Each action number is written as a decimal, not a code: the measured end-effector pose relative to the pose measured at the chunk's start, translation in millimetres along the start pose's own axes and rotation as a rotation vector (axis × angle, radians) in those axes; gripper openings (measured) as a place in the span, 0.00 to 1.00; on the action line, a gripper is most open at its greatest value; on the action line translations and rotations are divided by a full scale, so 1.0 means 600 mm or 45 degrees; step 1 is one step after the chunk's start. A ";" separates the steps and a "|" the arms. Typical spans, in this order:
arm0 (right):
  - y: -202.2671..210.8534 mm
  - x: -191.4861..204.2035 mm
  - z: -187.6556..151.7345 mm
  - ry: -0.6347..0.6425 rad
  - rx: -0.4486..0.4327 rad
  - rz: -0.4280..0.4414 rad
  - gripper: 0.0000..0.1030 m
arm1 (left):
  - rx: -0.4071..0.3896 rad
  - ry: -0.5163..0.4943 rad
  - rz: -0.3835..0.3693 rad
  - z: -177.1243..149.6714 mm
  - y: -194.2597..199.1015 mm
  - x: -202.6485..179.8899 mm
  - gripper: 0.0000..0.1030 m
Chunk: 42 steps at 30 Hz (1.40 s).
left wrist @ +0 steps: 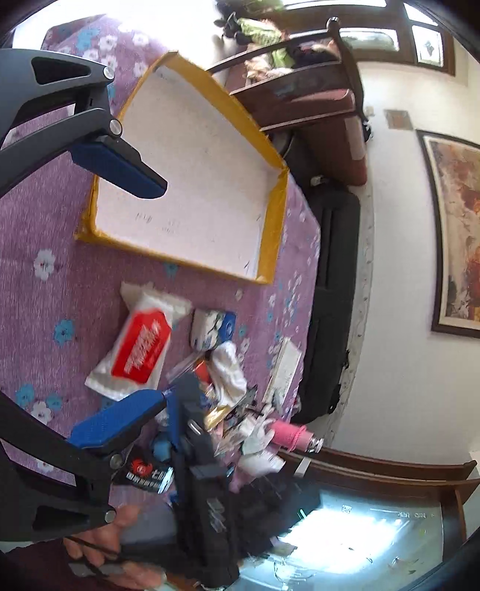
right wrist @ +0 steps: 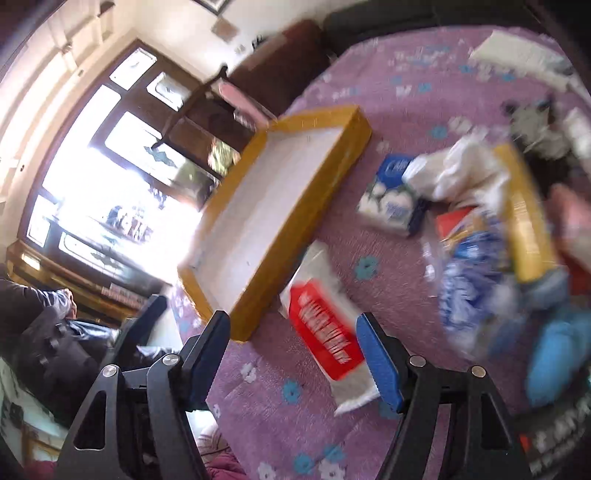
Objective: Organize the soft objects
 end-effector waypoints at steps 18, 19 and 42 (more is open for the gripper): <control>0.222 -0.273 -0.044 -0.324 -0.576 -0.241 1.00 | 0.435 0.016 -0.035 -0.044 -0.200 -0.098 0.84; 0.228 -0.270 -0.045 -0.327 -0.575 -0.237 1.00 | 0.430 -0.023 -0.023 -0.039 -0.210 -0.106 0.65; 0.209 -0.303 -0.058 -0.356 -0.526 -0.404 1.00 | 0.259 0.066 -0.168 -0.013 -0.129 -0.082 0.41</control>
Point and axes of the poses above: each gripper's, at about its wrist camera, not at the fingertips, and y roughly against the way its jaws point, x to its left, z to its top, the point moved 9 cm from there along -y, roughly the way its jaws point, and after that the axes turned 3 degrees about x, right-handed, at the moved point
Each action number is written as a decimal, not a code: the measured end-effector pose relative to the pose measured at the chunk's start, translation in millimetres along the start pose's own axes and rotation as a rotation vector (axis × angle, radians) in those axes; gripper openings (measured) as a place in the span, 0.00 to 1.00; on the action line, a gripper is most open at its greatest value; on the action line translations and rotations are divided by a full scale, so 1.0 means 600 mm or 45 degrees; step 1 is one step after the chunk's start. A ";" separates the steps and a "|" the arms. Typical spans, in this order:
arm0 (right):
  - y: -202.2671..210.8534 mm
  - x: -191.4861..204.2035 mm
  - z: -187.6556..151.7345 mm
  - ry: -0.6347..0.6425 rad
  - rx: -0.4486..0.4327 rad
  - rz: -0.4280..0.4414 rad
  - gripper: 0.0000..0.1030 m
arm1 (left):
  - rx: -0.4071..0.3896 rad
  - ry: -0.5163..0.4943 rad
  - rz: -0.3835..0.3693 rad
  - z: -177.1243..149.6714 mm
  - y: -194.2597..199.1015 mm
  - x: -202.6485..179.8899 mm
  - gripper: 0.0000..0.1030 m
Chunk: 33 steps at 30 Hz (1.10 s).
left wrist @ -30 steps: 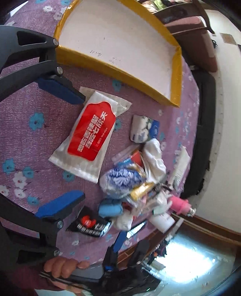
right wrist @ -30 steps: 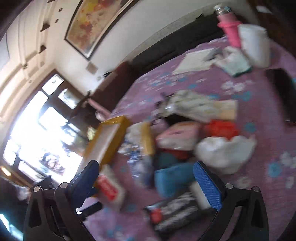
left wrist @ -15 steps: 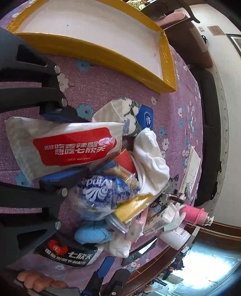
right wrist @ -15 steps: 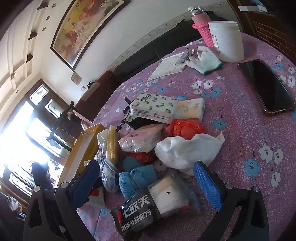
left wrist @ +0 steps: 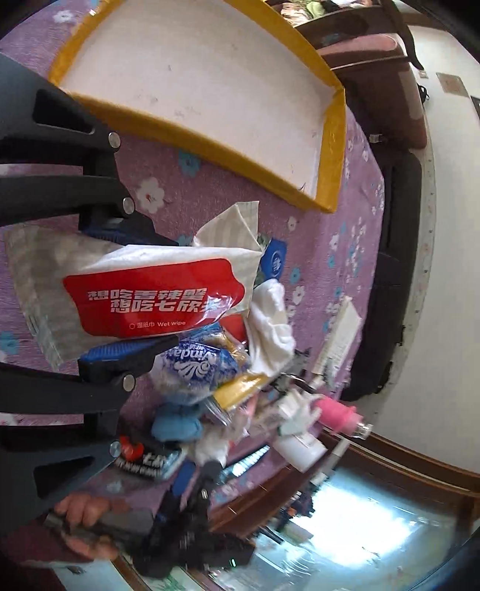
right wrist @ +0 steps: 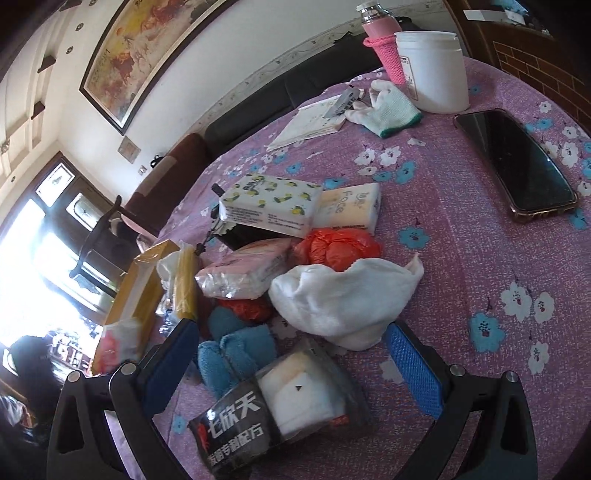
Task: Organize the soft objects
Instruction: 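Carry the wet-wipe pack with the left gripper into the yellow tray while the right gripper grasps the white cloth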
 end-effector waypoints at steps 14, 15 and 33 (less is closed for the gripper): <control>0.037 -0.008 0.038 0.104 -0.033 -0.396 0.87 | -0.215 0.040 -0.066 -0.014 0.155 0.070 0.41; 0.027 -0.005 0.041 0.129 -0.002 -0.431 0.84 | -0.220 0.043 -0.069 -0.015 0.159 0.074 0.41; 0.077 0.107 0.048 0.264 -0.002 -0.416 0.17 | -0.232 0.161 -0.008 0.009 0.191 0.201 0.41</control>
Point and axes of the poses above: each gripper's, at about its wrist camera, not at the fingertips, and y roughly against the way its jaws point, x to its left, z to its top, the point moved 9 cm from there along -y, roughly the way its jaws point, and after that the axes turned 3 degrees about x, right-handed, at the moved point
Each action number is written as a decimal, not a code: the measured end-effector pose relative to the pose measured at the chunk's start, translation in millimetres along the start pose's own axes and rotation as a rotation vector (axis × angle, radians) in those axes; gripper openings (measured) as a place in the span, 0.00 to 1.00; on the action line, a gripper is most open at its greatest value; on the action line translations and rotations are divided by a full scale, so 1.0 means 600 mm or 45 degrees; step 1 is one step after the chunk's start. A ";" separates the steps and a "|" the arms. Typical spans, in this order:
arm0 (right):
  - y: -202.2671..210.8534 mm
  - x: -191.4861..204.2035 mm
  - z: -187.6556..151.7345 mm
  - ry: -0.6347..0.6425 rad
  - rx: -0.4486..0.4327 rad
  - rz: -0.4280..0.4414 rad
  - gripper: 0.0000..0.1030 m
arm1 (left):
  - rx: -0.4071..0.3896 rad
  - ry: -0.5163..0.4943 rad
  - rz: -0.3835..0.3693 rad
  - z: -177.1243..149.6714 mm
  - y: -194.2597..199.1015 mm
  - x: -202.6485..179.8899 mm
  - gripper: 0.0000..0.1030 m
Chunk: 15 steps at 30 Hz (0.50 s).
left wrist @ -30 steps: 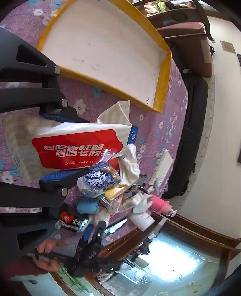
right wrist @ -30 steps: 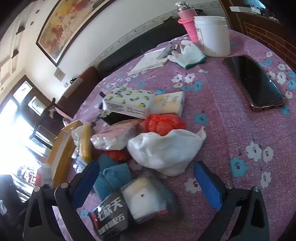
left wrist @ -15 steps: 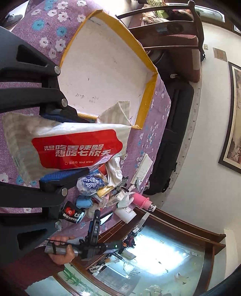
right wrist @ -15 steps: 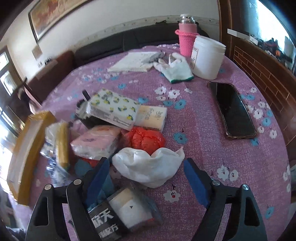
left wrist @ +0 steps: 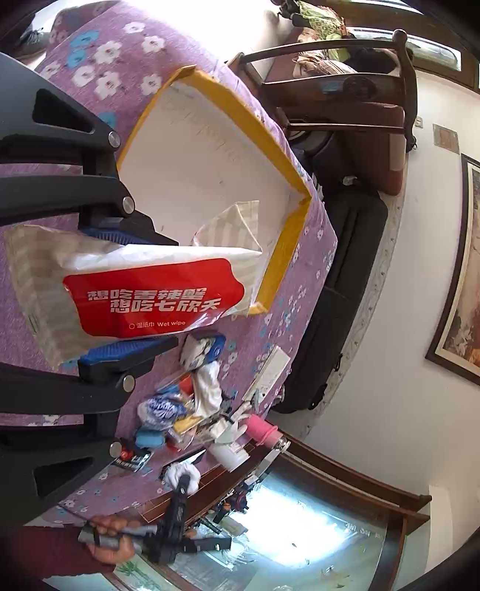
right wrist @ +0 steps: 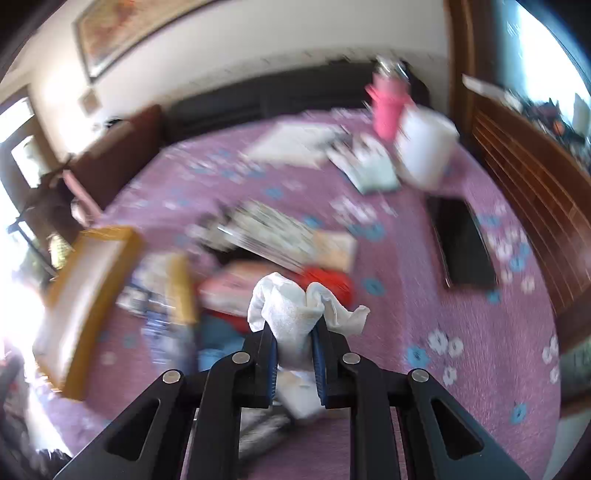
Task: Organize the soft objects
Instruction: 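Carry the wet-wipe pack with the left gripper into the yellow tray while the right gripper grasps the white cloth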
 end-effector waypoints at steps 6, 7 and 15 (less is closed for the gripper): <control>0.004 0.174 0.039 0.144 0.024 0.256 0.17 | 0.057 -0.001 0.029 0.078 -0.035 0.038 0.41; -0.008 0.207 0.043 0.161 0.041 0.299 0.17 | 0.067 -0.006 0.040 0.096 -0.049 0.043 0.41; -0.127 0.415 0.066 0.272 0.145 0.427 0.17 | 0.216 0.160 -0.031 0.189 -0.211 0.099 0.41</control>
Point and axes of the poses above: each gripper's, at about its wrist camera, not at the fingertips, and y roughly against the way its jaws point, x to its left, z to its top, the point moved 9 cm from there along -y, roughly the way its jaws point, and after that the axes turned 3 degrees about x, right-handed, at the moved point
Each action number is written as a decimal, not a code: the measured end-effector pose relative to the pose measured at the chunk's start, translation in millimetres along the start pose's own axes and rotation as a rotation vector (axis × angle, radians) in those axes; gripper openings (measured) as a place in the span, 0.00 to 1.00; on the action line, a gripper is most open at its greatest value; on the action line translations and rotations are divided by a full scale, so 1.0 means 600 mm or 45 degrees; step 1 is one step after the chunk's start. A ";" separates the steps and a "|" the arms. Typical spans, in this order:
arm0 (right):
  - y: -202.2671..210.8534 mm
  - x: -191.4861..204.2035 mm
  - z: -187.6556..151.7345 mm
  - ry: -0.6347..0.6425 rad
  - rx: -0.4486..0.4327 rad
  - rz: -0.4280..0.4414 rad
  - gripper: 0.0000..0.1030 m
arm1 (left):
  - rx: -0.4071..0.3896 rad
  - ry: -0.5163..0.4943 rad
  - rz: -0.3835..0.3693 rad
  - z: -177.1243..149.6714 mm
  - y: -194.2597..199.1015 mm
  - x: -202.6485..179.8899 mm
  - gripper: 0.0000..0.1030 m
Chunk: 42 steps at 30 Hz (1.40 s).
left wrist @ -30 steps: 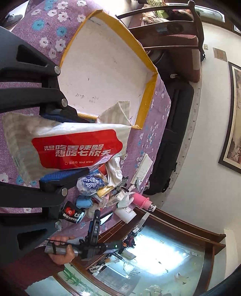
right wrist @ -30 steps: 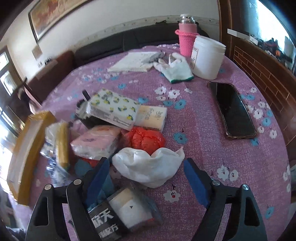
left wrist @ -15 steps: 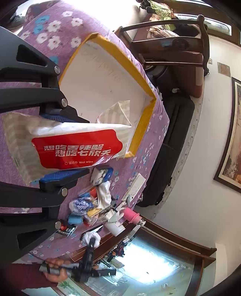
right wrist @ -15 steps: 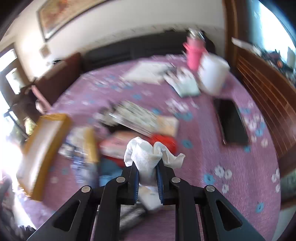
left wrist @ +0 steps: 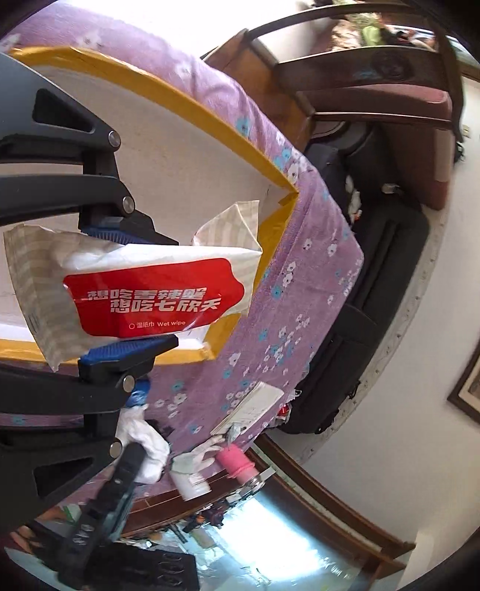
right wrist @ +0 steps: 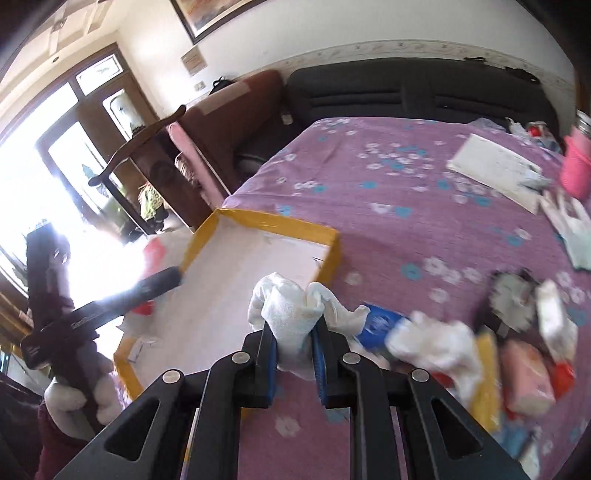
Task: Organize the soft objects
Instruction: 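Carry the wet-wipe pack with the left gripper into the yellow tray while the right gripper grasps the white cloth, then open the left gripper to release the wet-wipe pack in the tray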
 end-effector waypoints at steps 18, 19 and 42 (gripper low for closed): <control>-0.065 -0.009 0.050 0.100 -0.071 -0.155 0.65 | 0.019 0.076 0.093 -0.015 -0.071 0.040 0.68; -0.046 -0.021 0.044 0.074 -0.093 -0.149 0.69 | 0.024 0.093 0.093 -0.027 -0.069 0.045 0.68; 0.228 -0.447 -0.133 -0.391 -0.388 -0.601 0.94 | -0.172 -0.216 0.203 -0.142 0.067 -0.147 0.77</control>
Point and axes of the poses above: each gripper's, at about its wrist camera, not at the fingertips, and y roughly against the way its jaws point, x to its left, z to its top, the point moved 9 cm from there along -y, roughly the way its jaws point, and after that the axes turned 3 degrees about x, right-handed, at the moved point
